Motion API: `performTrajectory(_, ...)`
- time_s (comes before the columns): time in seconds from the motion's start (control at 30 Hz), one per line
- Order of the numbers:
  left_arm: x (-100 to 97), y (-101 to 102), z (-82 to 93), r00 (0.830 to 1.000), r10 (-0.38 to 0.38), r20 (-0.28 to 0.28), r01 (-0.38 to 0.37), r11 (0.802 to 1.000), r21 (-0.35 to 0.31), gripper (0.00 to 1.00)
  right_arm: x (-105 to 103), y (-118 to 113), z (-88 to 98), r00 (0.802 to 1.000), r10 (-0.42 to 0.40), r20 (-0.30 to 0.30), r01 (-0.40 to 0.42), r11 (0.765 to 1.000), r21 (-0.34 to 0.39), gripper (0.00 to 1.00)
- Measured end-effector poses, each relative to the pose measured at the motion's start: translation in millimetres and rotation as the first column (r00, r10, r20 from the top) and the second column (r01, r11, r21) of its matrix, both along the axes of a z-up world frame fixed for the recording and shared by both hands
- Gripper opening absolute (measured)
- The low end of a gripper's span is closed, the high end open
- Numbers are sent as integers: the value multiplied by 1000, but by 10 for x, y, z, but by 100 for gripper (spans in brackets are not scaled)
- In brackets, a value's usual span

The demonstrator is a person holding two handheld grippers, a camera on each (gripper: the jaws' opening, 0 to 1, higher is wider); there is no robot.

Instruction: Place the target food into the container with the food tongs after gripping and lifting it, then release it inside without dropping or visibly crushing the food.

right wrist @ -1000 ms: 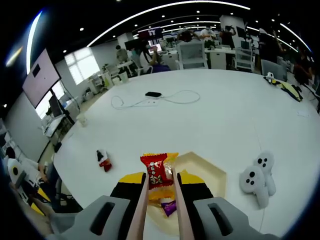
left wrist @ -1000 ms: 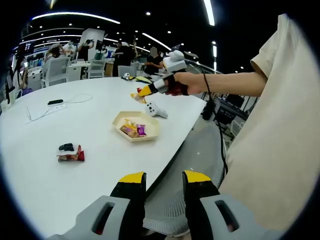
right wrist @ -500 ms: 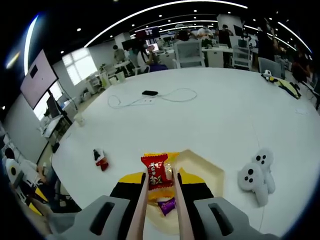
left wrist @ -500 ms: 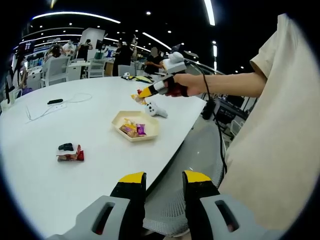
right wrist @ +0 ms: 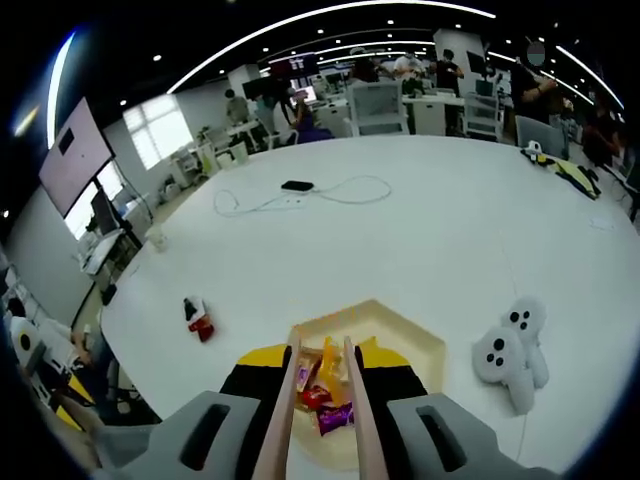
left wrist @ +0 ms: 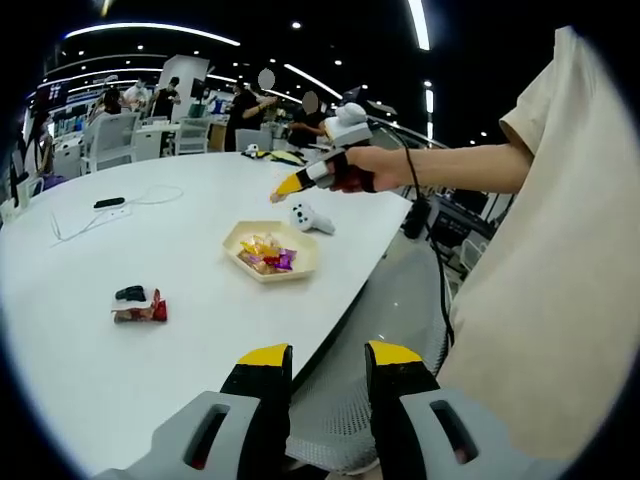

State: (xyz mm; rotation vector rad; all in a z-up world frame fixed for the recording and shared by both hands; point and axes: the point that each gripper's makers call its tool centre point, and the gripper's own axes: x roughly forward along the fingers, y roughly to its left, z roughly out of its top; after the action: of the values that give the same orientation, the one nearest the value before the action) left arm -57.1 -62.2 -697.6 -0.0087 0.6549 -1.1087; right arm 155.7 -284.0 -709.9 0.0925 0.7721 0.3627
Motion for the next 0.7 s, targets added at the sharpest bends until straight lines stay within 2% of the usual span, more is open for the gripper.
performTrajectory(0.7, -4, 6, -41, 1000, 9, -7, -9, 1000, -1, 29, 1, 43, 30, 1000, -2, 10, 2, 1000, 13, 25)
